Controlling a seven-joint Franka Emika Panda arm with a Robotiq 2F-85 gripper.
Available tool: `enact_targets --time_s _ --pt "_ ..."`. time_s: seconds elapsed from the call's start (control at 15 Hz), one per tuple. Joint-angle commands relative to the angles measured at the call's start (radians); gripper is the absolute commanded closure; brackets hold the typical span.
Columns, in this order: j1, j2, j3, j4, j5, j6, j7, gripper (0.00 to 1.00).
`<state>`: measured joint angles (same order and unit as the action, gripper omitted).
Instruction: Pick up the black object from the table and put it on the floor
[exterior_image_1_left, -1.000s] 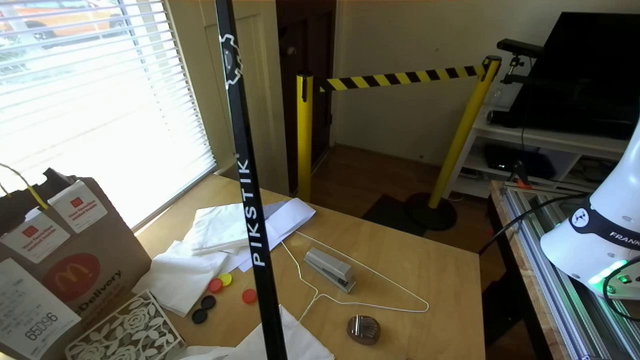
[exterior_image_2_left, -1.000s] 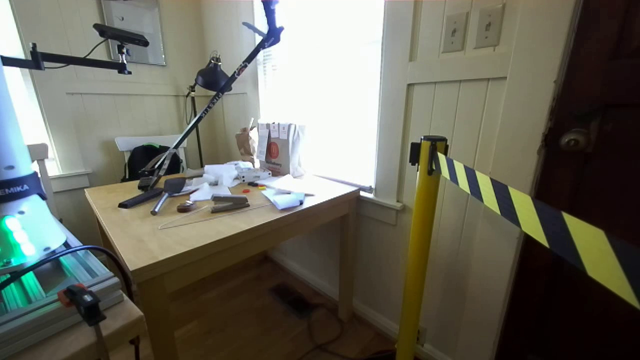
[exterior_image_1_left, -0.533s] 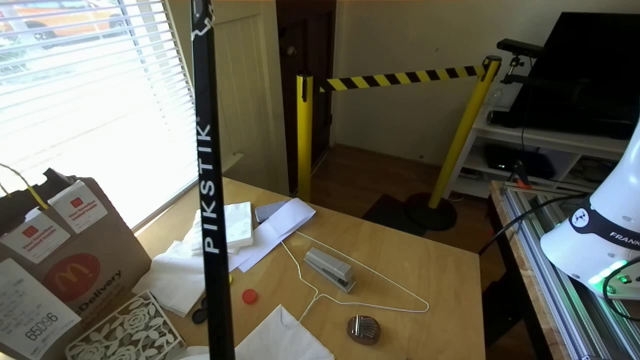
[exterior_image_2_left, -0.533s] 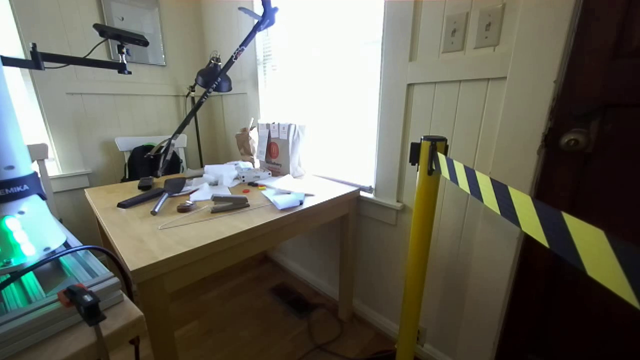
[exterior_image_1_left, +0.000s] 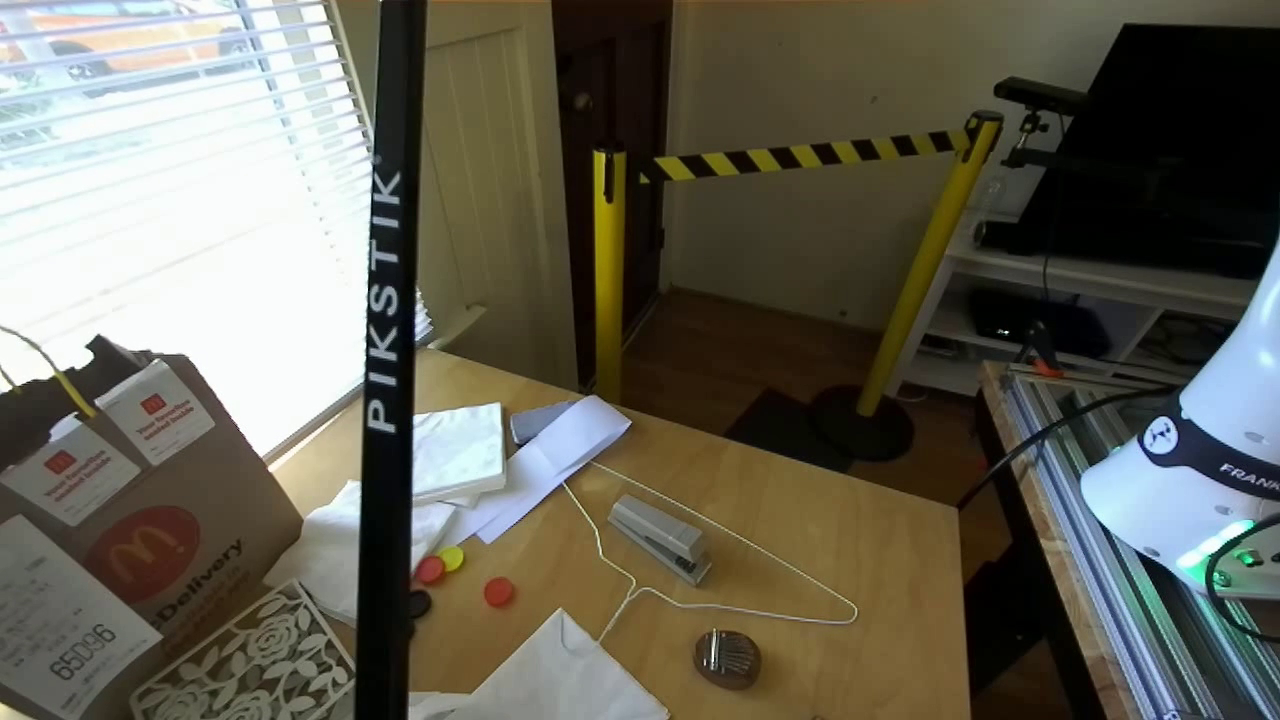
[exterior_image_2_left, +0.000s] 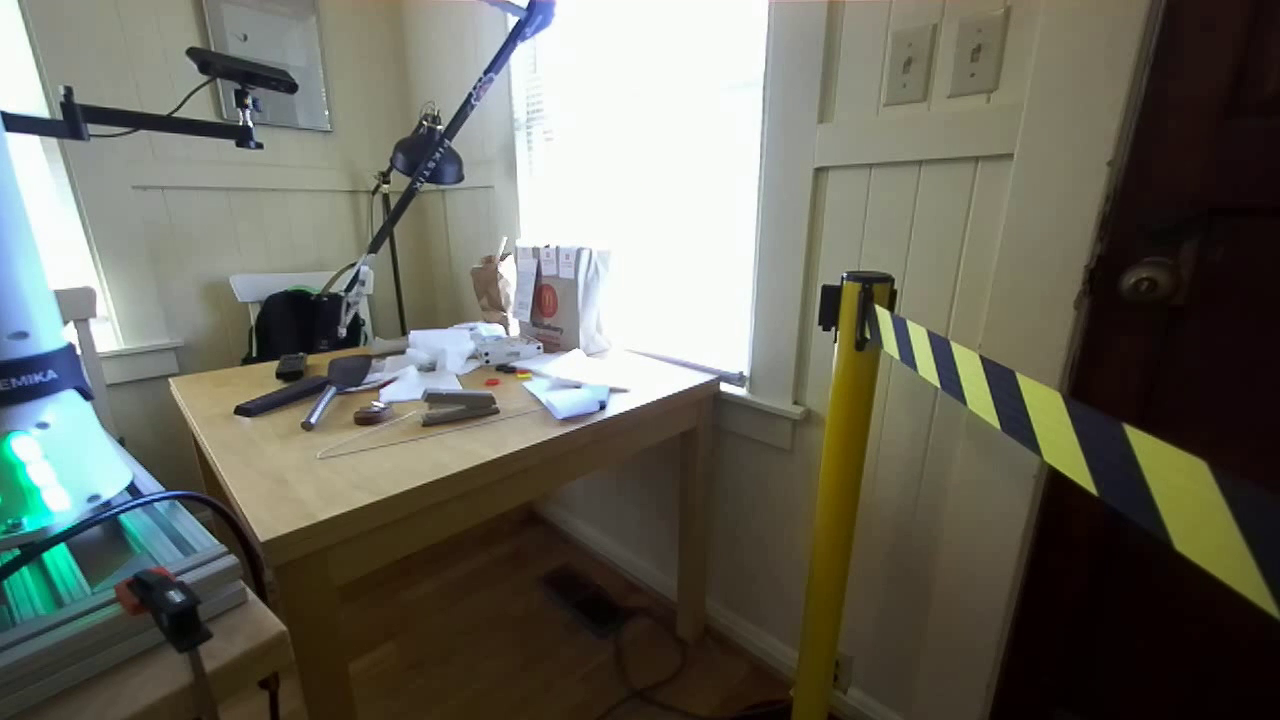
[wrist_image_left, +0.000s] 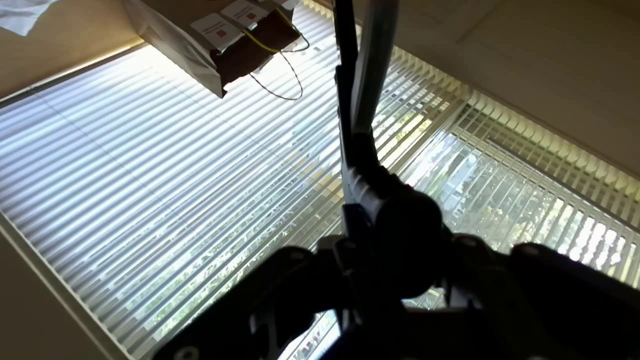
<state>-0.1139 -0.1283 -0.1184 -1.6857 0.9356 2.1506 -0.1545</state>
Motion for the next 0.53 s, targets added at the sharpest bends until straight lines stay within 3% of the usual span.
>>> enact_targets --time_s 0.0,0.27,0.47 --pt "-0.001 -0.110 -0.006 -0.075 -0.010 0.079 0.041 0.92" --pt "-0.006 -0.201 0.006 -0.086 -0.100 0.177 0.096 0.92" --pt "-0.002 -0.258 0.000 -0.083 -0.166 0.175 0.153 0.92"
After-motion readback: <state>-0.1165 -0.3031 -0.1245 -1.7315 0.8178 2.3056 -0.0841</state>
